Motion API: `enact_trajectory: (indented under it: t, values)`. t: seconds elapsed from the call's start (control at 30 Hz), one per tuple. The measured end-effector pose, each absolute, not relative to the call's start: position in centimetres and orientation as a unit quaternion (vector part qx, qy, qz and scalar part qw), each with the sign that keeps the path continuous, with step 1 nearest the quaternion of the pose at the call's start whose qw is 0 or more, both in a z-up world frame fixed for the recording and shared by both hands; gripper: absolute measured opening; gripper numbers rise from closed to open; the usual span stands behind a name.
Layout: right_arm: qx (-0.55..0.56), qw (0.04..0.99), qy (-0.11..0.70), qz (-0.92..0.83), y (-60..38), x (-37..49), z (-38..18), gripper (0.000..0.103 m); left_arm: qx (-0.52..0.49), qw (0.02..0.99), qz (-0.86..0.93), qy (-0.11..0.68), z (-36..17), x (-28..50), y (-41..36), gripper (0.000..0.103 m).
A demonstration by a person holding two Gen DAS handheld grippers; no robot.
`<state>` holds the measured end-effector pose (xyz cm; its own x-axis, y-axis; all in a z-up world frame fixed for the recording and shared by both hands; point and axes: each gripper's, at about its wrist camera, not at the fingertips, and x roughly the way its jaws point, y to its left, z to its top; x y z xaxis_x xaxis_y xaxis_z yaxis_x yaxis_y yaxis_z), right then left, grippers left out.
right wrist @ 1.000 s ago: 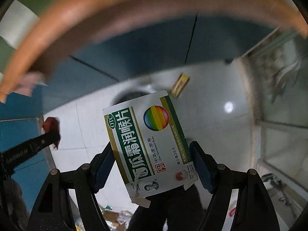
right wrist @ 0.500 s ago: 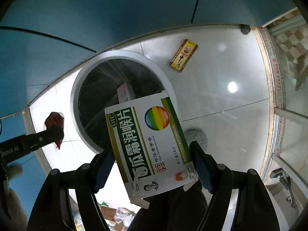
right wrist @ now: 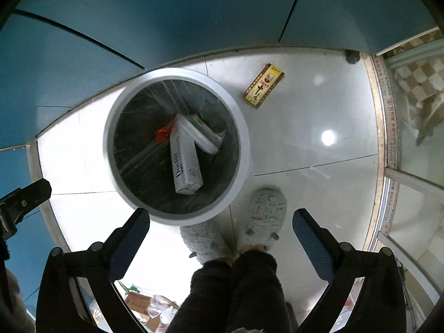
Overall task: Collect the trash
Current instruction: 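Carry both items down to the trash bin and open both tools, then raise both tools back toward the counter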
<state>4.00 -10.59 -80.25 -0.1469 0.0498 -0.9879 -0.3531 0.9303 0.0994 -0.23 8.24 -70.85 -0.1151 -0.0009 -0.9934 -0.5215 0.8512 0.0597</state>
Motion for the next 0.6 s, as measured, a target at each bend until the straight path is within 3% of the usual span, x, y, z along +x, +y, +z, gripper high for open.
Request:
enact_trajectory:
  t: [0.3,0.6]
  values:
    - [-0.099,0.667,0.72,0.166,-12.3,1.7,-69.3,0.103,-0.161,0.667,0.224,0.692,-60.7,-2.7,6.2,0.103]
    - [-0.115,0.693,0.687,0.188,-13.3,-0.7,-53.0,0.103,-0.159,0.68,0.228,0.679,-48.9,-5.5,3.9,0.103]
